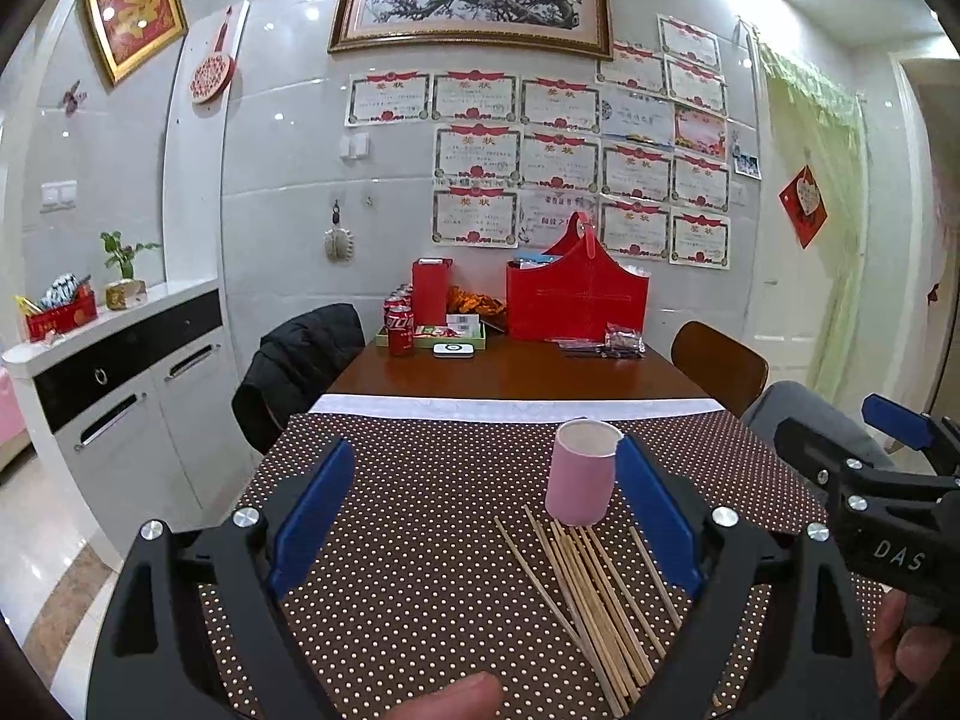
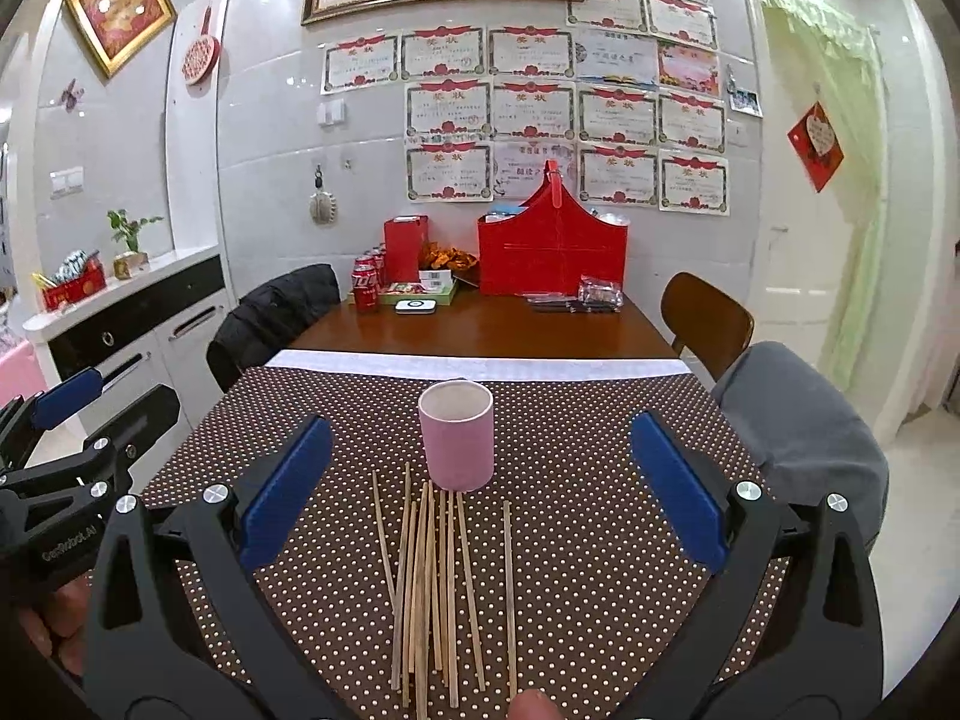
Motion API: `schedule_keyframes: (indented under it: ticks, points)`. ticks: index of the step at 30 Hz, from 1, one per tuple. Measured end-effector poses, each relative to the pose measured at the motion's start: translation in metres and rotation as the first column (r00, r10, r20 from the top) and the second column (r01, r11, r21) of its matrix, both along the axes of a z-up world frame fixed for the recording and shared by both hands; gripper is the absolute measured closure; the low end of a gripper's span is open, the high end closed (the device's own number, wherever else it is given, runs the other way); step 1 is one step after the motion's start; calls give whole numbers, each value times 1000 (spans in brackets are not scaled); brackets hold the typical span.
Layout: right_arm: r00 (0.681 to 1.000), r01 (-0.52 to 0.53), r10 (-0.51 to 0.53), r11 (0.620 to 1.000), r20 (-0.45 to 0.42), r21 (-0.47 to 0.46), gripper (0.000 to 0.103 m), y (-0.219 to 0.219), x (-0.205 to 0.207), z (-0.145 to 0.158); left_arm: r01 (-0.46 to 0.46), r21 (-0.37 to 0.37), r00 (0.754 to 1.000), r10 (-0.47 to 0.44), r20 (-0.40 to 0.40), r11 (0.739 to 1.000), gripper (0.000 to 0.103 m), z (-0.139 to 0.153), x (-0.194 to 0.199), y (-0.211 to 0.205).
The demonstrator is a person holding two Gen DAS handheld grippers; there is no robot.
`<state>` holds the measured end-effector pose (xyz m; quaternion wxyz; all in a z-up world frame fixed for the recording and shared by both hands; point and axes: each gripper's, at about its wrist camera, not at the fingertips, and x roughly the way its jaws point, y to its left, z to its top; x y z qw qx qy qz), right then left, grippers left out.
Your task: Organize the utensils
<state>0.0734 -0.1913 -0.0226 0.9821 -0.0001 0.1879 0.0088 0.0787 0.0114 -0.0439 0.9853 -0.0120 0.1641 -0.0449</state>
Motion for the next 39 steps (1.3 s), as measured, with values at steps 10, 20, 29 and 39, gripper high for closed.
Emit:
schedule_keyframes:
  ticks: [10, 20, 29, 39]
  points:
    - [999, 27, -27, 1000, -35, -2, 5, 10, 21, -8, 14, 14, 998, -13, -61, 1000, 16, -5, 30, 19]
    - [998, -17, 18, 1000, -63, 18, 5, -19, 33, -23, -38, 50, 993, 43, -109, 998, 16, -21, 47, -8]
    - [981, 18, -7, 998, -196, 57, 5, -77, 54, -77, -74, 141, 953, 111, -283, 987, 16, -89, 75, -39]
    - [928, -10, 22, 999, -371, 35, 5, -82, 83, -138, -4, 175, 883, 86, -461, 985, 16, -161, 114, -51]
